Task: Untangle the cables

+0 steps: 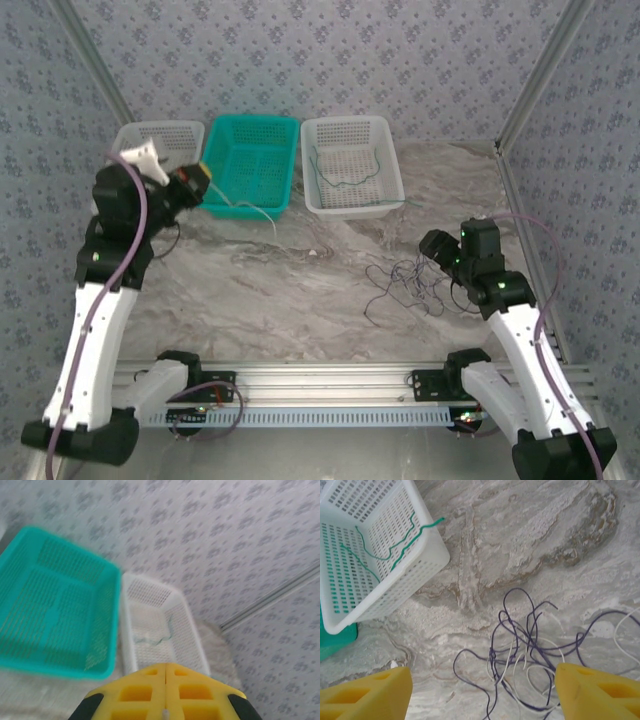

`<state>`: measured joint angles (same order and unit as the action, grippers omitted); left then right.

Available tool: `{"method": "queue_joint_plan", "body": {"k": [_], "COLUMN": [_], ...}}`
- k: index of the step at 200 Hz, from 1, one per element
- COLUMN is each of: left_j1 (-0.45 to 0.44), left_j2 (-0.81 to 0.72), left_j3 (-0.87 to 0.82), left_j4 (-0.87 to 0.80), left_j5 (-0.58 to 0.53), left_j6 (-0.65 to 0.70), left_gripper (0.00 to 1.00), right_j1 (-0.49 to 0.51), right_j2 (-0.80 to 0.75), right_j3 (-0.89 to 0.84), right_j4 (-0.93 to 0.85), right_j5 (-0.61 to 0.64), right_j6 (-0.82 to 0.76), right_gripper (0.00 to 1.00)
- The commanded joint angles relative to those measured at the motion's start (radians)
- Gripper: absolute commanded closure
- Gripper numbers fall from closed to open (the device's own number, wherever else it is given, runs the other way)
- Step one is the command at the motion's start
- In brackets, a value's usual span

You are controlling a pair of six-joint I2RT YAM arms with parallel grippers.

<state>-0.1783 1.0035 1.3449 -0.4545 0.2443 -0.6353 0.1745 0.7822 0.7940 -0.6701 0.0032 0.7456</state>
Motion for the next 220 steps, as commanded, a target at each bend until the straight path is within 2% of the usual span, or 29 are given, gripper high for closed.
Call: {"method": "queue_joint_plan", "body": {"k": [1,31,57,96,121,145,162,185,220], "left_j1": [-0.011,-0.010,-0.011,0.012,0.062,0.078,0.077,0.077,0.077], "left_j2": [0.091,0.235,0.357,0.665,0.898,0.911,0.961,1.050,1.116], "left_j3": [0.133,0.366,0.593,1.167,1.519,1.382,1.362,1.347,1.131], "left_j4": [0.116,0.137,0.107,-0.085,-0.163,-0.095,-0.159,-0.309,-0.325], "left_j5": [0.034,0.040,-0.016,-0.100,-0.105,-0.104,-0.120,-0.200,-0.261], "left_j6": [0.017,-0.003,0.041,0.185,0.184,0.166,0.183,0.186,0.186], "left_gripper": [1.00,1.00,1.00,1.00,1.00,1.00,1.00,1.00,1.00], "right_j1": [0.013,0.016,0.019,0.029,0.034,0.035,0.036,0.035,0.036], "right_j2": [-0.032,-0.057,-0.062,-0.067,-0.073,-0.084,-0.092,-0.090,-0.089], "right_j3": [0.008,0.009,0.027,0.048,0.049,0.046,0.045,0.043,0.044], "right_j4": [-0.052,-0.067,-0.075,-0.093,-0.103,-0.120,-0.128,-0.125,-0.120], "right_j5": [-0.042,-0.056,-0.090,-0.089,-0.083,-0.075,-0.070,-0.074,-0.071], "right_j6": [0.037,0.051,0.065,0.069,0.071,0.072,0.071,0.069,0.070], "right_gripper": [0.23,0.23,0.23,0.23,0.23,0.23,0.23,0.23,0.23]}}
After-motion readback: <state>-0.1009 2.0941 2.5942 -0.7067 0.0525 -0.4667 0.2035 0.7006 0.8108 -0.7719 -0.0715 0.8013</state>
